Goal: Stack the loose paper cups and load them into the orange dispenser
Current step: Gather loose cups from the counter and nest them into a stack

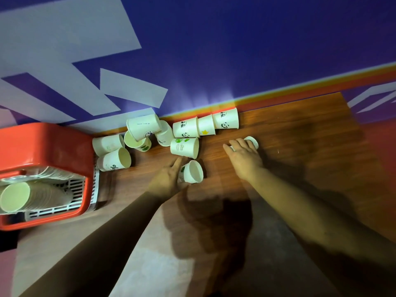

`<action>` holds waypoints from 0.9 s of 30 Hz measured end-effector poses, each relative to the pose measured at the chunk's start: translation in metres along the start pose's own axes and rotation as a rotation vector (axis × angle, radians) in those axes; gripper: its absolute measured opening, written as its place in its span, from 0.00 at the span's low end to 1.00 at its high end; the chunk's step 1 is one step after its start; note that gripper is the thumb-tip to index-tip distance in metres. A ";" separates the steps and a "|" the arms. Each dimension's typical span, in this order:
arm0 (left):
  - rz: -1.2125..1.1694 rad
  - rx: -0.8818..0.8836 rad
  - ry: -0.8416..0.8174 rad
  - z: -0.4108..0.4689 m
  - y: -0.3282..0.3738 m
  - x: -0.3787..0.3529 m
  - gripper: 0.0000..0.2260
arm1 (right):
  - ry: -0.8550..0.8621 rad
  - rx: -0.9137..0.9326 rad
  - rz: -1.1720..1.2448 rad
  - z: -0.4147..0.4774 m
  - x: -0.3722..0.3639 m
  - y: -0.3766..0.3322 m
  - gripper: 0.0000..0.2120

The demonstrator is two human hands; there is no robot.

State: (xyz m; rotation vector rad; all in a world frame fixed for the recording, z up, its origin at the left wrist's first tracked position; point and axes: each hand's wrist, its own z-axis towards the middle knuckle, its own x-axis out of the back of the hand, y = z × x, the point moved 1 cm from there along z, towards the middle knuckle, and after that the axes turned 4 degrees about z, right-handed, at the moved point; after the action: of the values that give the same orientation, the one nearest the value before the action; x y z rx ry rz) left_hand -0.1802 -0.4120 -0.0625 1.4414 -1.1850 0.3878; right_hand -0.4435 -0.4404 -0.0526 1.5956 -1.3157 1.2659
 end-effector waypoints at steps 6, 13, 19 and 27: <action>-0.467 0.248 0.076 -0.036 -0.011 -0.019 0.26 | 0.050 0.003 -0.011 -0.012 0.002 -0.008 0.27; -0.613 0.339 0.088 -0.065 -0.011 -0.037 0.29 | 0.110 -0.164 0.325 -0.020 0.004 -0.023 0.11; -0.509 0.320 0.006 -0.089 -0.030 -0.034 0.30 | 0.407 -0.159 0.806 -0.040 0.040 -0.067 0.08; 0.035 0.404 0.408 -0.096 -0.088 0.050 0.20 | 0.298 -0.012 0.890 -0.042 0.038 -0.150 0.08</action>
State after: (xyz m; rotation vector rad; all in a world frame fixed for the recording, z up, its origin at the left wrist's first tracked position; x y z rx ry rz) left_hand -0.0501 -0.3653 -0.0449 1.5848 -0.8274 0.9401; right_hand -0.3083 -0.3770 0.0052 0.7337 -1.8926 1.8996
